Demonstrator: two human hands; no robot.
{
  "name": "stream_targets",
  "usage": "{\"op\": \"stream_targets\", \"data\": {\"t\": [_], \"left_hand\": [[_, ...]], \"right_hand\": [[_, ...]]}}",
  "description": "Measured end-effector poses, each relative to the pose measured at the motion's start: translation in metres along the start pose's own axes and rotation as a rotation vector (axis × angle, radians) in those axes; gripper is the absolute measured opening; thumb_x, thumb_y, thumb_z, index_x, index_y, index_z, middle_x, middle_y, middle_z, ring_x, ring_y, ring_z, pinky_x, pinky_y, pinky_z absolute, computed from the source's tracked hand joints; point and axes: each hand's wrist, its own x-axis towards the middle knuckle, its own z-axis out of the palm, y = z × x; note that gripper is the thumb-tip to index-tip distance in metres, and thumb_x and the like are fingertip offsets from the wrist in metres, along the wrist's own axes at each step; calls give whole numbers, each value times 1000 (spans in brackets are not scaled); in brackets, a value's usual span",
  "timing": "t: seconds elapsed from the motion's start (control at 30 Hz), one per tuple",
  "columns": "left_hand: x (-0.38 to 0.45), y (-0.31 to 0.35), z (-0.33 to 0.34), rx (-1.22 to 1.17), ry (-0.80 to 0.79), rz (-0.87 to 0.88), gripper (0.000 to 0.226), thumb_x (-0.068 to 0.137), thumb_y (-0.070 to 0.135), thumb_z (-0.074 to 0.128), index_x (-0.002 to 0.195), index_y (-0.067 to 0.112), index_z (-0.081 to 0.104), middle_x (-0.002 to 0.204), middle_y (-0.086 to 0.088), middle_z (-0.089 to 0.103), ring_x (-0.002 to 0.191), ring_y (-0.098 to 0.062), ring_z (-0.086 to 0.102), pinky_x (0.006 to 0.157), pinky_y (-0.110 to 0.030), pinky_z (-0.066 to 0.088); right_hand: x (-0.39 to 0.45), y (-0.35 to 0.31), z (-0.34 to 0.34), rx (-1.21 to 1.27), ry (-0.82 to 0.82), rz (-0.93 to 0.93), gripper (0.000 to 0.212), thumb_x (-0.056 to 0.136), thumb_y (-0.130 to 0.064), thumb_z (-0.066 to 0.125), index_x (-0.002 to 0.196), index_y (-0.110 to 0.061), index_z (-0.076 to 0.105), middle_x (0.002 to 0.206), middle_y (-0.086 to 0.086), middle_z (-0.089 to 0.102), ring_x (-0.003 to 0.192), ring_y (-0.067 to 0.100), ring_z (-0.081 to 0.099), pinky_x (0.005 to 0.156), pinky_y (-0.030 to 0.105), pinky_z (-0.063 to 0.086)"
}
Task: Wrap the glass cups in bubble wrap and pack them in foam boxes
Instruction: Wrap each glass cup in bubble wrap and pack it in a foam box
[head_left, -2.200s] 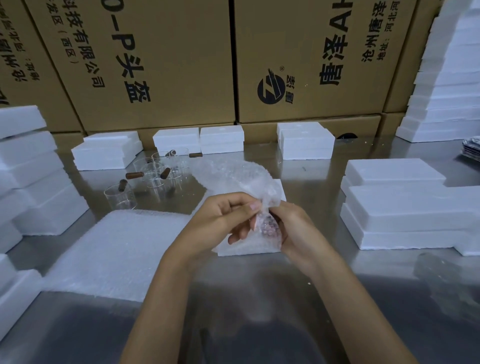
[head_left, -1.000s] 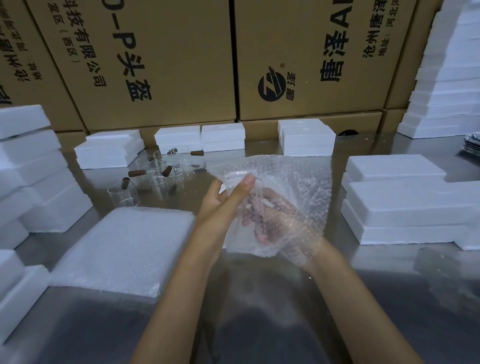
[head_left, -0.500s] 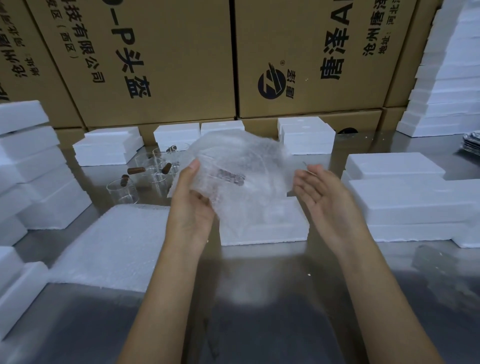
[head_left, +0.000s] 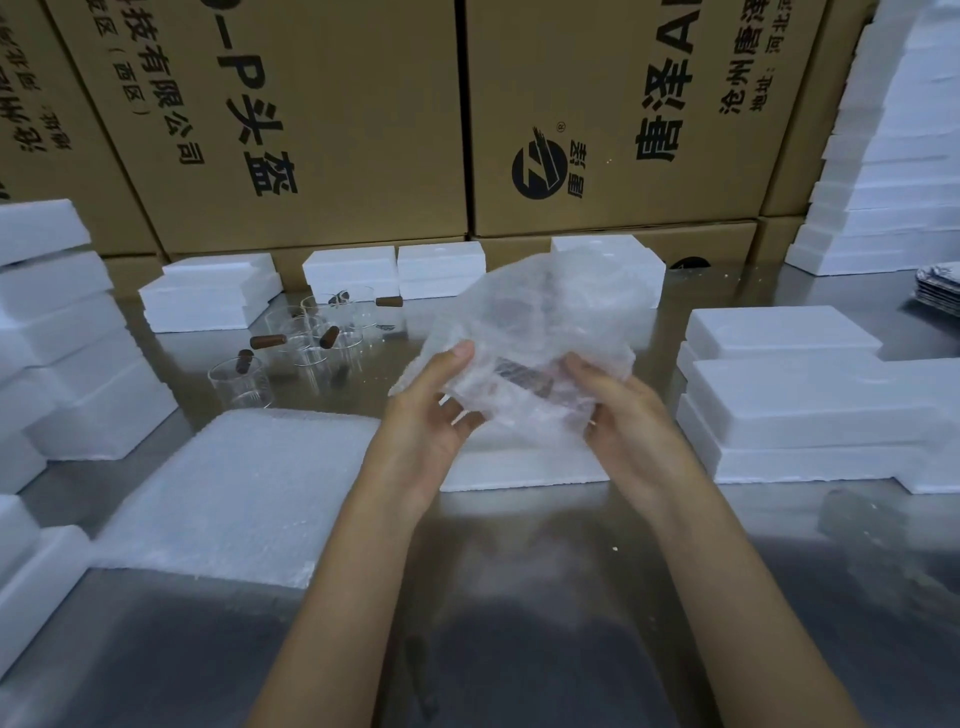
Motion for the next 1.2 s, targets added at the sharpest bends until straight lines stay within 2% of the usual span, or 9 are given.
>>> {"op": "stream_targets", "data": {"t": [0.13, 0.33, 0.5, 0.7, 0.8, 0.97, 1.07, 1.13, 1.2], "left_hand": [[-3, -6, 3, 298, -100, -63, 51, 68, 16, 79, 115, 14, 59, 102, -3, 73, 95, -20, 71, 86, -39, 58], [-10, -4, 1, 734, -268, -189, 68, 65, 35, 88, 119, 14, 52, 107, 0, 77, 105, -21, 72, 98, -36, 54], [-8, -5, -7, 979, -338, -244, 78, 62, 38, 91, 129, 26, 52, 111, 8, 75, 103, -10, 71, 95, -34, 56], [-4, -14, -13, 1340, -207, -28, 70, 63, 40, 91, 124, 36, 58, 111, 15, 69, 100, -7, 65, 88, -31, 56], [-4, -14, -11, 1266, -202, 8, 61, 67, 37, 91, 119, 36, 61, 107, 17, 69, 97, -3, 64, 83, -25, 56], [4, -13, -17, 1040, -73, 83, 23, 79, 29, 85, 97, 32, 70, 89, 18, 71, 79, 8, 63, 63, -6, 47], [7, -24, -18, 946, -16, 67, 22, 86, 7, 76, 103, 20, 74, 96, 4, 77, 93, -16, 72, 82, -29, 58], [8, -31, -18, 913, 16, 84, 23, 82, 4, 77, 102, 15, 75, 98, -8, 76, 96, -34, 70, 88, -51, 58], [10, -36, -18, 911, 34, 119, 21, 76, 6, 78, 96, 11, 73, 93, -13, 73, 90, -40, 65, 84, -54, 57]], "right_hand": [[3, -1, -7, -181, 131, -44, 20, 91, 1, 59, 105, -8, 71, 105, 16, 74, 88, 22, 67, 80, 38, 51], [3, 5, -11, -413, 202, -119, 26, 91, -9, 65, 72, -26, 69, 56, -17, 66, 49, -3, 62, 43, 13, 47], [0, 4, -8, -583, 99, -147, 29, 85, -6, 69, 65, -27, 73, 60, -16, 67, 50, -3, 58, 48, 11, 45], [3, 20, -4, -1002, 133, -227, 17, 77, -11, 64, 89, -20, 71, 76, -8, 72, 73, 15, 66, 67, 33, 55], [6, 25, -5, -1079, 164, -266, 11, 77, -11, 64, 86, -17, 66, 73, -2, 68, 72, 25, 62, 66, 39, 56], [7, 28, -6, -1033, 127, -304, 10, 77, -22, 64, 86, -18, 65, 72, -7, 65, 67, 16, 56, 64, 34, 52], [4, 25, -4, -965, 95, -291, 33, 79, -35, 70, 109, -35, 57, 98, -16, 65, 85, 6, 62, 72, 25, 52], [2, 18, -1, -837, 80, -354, 28, 75, -36, 65, 101, -39, 58, 95, -19, 63, 85, 2, 58, 69, 14, 47], [-1, 14, 2, -744, 31, -408, 16, 74, -32, 60, 89, -38, 65, 90, -21, 66, 82, 1, 56, 66, 9, 43]]}}
